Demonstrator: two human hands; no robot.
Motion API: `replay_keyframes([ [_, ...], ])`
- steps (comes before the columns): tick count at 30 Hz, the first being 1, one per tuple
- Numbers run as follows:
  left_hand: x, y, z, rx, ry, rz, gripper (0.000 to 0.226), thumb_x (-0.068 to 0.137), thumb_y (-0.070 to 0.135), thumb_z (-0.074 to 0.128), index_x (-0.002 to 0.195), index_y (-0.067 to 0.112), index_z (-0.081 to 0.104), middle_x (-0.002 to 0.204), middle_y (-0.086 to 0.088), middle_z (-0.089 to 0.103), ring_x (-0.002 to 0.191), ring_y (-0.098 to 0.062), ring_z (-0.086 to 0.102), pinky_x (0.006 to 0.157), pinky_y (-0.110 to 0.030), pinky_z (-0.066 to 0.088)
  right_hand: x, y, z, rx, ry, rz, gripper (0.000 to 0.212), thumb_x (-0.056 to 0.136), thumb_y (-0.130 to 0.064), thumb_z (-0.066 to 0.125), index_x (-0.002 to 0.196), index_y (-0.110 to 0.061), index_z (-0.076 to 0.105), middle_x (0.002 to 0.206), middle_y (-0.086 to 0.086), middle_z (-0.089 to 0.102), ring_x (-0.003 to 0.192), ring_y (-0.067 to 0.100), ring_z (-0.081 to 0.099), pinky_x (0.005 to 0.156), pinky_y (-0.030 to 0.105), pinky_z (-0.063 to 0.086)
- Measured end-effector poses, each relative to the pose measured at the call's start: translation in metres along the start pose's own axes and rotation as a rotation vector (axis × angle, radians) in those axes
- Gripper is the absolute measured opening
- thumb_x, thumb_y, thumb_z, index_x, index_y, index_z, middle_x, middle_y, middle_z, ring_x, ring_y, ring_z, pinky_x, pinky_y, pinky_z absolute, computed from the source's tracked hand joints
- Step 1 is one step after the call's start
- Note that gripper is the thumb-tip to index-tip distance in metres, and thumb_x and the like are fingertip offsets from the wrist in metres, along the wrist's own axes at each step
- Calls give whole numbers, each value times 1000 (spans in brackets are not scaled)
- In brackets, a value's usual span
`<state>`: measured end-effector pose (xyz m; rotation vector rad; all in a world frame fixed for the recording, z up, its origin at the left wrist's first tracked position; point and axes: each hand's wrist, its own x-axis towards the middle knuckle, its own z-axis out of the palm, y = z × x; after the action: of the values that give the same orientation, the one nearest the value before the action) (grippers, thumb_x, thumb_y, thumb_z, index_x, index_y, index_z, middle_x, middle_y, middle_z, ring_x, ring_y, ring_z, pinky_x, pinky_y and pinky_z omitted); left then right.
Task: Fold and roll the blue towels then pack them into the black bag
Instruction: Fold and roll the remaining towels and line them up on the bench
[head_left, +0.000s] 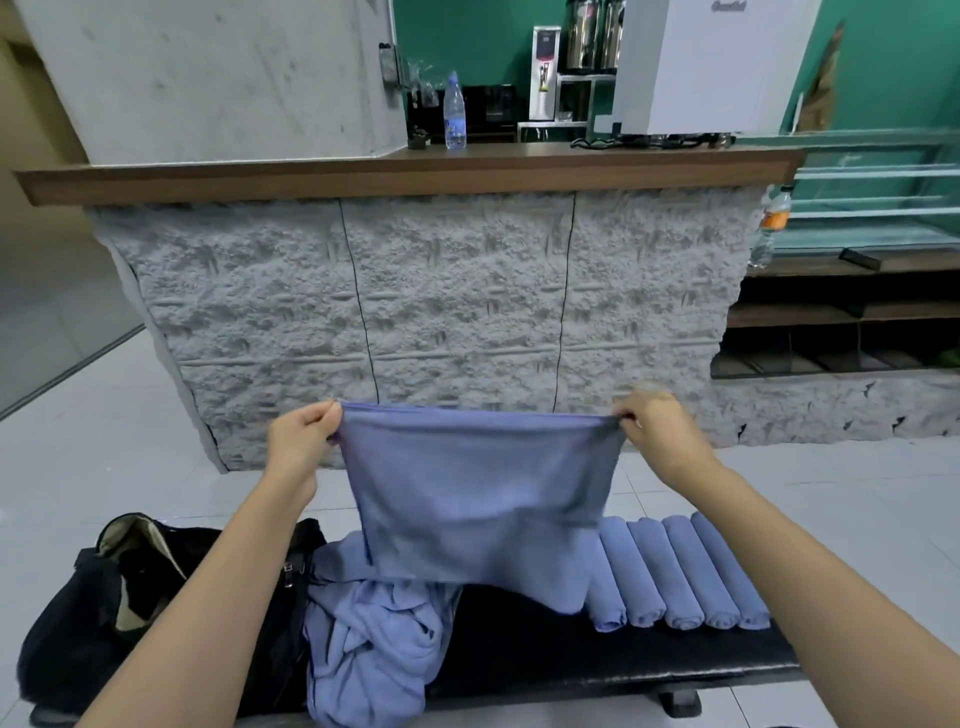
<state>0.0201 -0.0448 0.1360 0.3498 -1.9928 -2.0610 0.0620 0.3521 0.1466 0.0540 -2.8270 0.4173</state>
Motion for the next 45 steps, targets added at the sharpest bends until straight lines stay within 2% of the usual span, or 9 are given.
replay_keyframes([
  [5, -7, 5, -14, -85, -165, -12, 22, 98, 11, 45, 90, 5, 64, 81, -2, 67, 78, -15, 59, 71, -27, 44, -13, 0, -21, 786, -64, 112, 22, 94, -8, 53, 73, -13, 55, 71, 0, 54, 67, 8, 49, 59, 13, 36],
  [10, -7, 10, -27, -287, -356, -289, 29, 94, 14, 49, 85, 9, 76, 79, 0, 72, 74, -11, 65, 67, -23, 53, -21, 10, -24, 1478, -249, 283, 17, 84, -23, 63, 85, -6, 59, 71, 5, 51, 62, 13, 48, 61, 19, 50],
  [15, -37, 18, 27, -268, -121, -273, 18, 91, 1, 53, 75, 4, 60, 48, 3, 63, 41, -5, 58, 41, -15, 45, -9, -30, -6, 1095, 173, 516, 19, 84, -2, 66, 68, -6, 56, 60, 9, 54, 47, 15, 49, 43, 21, 48],
  [21, -103, 28, 106, -15, -235, 95, 14, 86, 8, 64, 78, 16, 72, 72, 2, 71, 72, -15, 65, 61, -26, 56, -25, -117, 11, 875, 239, 150, 17, 82, -15, 69, 67, -16, 60, 60, -2, 65, 56, 18, 64, 63, 41, 57],
  [28, -121, 35, 116, 23, -269, 176, 15, 87, 15, 66, 79, 25, 74, 80, -3, 75, 86, -23, 71, 80, -38, 57, -45, -139, 6, 763, 299, 41, 13, 87, -23, 65, 78, -13, 64, 68, -1, 68, 65, 15, 65, 66, 36, 53],
  [35, -116, 38, 102, -43, -460, 195, 21, 81, -3, 68, 88, 16, 69, 84, 6, 74, 83, -6, 68, 77, -17, 52, -53, -117, -8, 1104, 85, -36, 29, 91, 3, 50, 101, -19, 66, 93, -1, 70, 82, 10, 66, 76, 29, 55],
  [38, -108, 39, 94, -29, -468, 216, 24, 85, -6, 62, 89, 17, 68, 82, 11, 72, 80, 0, 65, 75, -13, 48, -46, -78, -18, 832, 215, -110, 24, 89, -8, 61, 105, -25, 63, 107, -13, 58, 95, 7, 54, 79, 28, 50],
  [41, -102, 40, 89, -22, -539, 213, 25, 88, -5, 57, 90, 18, 67, 80, 12, 71, 79, -1, 63, 72, -17, 47, -36, -52, -22, 570, 13, -218, 31, 83, -31, 68, 110, -40, 56, 137, -13, 39, 129, 12, 31, 102, 28, 27],
  [45, -98, 42, 80, -24, -569, 202, 24, 89, -6, 55, 94, 14, 68, 87, 6, 72, 85, -4, 65, 75, -16, 51, -31, -50, -14, 366, -239, -375, 22, 79, -36, 73, 94, -41, 58, 149, -15, 25, 134, 7, 14, 106, 33, 19],
])
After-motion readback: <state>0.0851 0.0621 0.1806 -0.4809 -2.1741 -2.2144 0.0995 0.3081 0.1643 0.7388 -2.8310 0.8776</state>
